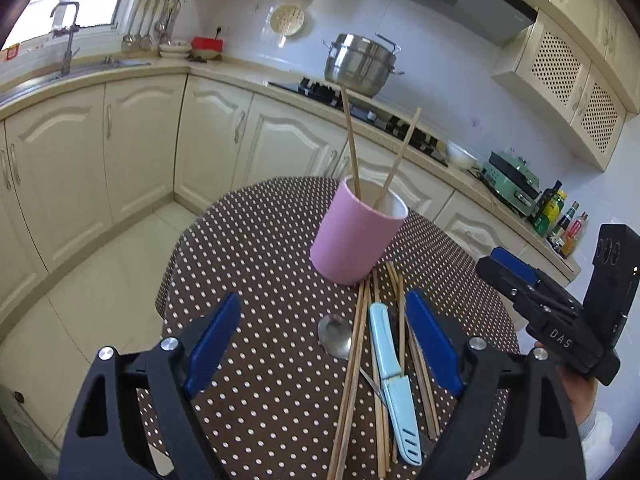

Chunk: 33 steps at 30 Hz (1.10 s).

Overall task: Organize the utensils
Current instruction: 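Open both grippers and move them back toward the chopsticks pile, then grasp a chopstick with the left gripper while the right gripper grasps another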

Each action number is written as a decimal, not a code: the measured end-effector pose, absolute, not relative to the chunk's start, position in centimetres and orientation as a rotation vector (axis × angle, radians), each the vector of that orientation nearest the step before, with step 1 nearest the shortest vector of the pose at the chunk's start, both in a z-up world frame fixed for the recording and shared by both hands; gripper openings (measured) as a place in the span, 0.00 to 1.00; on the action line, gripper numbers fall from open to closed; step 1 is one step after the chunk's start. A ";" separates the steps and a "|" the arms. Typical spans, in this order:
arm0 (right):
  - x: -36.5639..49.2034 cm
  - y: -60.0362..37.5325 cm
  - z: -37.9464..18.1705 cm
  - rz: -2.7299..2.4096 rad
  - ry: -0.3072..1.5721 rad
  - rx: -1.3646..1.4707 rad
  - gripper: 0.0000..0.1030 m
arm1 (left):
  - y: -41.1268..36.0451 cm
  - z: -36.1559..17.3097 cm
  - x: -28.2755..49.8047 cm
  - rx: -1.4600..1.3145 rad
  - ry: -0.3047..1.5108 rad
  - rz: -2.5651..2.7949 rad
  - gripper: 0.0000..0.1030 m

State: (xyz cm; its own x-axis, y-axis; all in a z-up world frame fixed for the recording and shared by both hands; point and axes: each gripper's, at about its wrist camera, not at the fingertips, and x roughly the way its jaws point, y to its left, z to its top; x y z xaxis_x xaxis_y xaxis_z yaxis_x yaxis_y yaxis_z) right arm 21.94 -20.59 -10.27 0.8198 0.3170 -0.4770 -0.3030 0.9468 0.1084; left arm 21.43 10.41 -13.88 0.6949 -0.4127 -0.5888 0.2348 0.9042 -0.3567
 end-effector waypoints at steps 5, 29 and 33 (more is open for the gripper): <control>21.7 -21.8 -12.9 0.321 0.608 0.055 0.68 | 8.8 -16.9 22.5 -0.238 0.890 -0.407 0.80; 21.9 -23.0 -16.1 0.324 0.711 0.103 0.68 | 3.7 -22.1 24.5 -0.009 1.090 -0.369 0.51; 21.9 -23.3 -16.1 0.320 0.708 0.106 0.68 | 3.8 -21.9 25.0 -0.006 1.093 -0.346 0.51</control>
